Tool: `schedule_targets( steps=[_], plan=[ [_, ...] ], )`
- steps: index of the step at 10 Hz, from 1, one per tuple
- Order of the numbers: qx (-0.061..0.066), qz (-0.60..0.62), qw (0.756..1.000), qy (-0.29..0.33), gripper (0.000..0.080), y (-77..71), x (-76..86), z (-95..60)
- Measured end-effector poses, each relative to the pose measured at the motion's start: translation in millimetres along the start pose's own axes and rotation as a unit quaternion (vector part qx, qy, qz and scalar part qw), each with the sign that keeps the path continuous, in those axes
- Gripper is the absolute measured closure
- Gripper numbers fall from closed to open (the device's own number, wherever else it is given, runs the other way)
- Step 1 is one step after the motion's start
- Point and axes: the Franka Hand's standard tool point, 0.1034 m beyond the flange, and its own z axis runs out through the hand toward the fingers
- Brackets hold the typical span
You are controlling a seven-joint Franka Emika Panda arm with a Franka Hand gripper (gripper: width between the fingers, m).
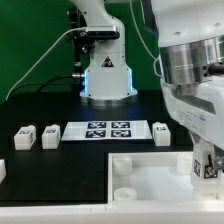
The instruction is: Assemble one leg
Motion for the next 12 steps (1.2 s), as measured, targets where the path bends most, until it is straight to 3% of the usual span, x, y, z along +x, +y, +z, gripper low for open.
schedule_targets(
  steps=[1, 3, 4, 5, 6, 8, 11, 12],
  plan=[
    [0.006, 0.074, 0.997, -0.008, 0.0501, -1.1, -2.9, 0.6],
    [0.006, 0.055, 0.998, -0.011, 0.0503, -0.6, -4.4, 1.0],
    [0.006, 0.054, 0.998, -0.011, 0.0333, -0.5, -4.5, 1.3],
    [0.013, -0.023, 1.000, -0.008, 0.0214, -0.9, 0.6, 1.9],
    [0.002, -0.120, 0.993, -0.005, 0.0167, 0.1, 3.3, 1.0],
    [-0.021, -0.310, 0.950, 0.007, 0.0153, -5.7, 6.0, -5.9],
    [-0.024, -0.467, 0.884, 0.008, 0.0151, -6.3, 6.9, -6.2],
    [-0.032, -0.537, 0.843, 0.009, 0.0151, -6.2, 9.6, -7.1]
  ],
)
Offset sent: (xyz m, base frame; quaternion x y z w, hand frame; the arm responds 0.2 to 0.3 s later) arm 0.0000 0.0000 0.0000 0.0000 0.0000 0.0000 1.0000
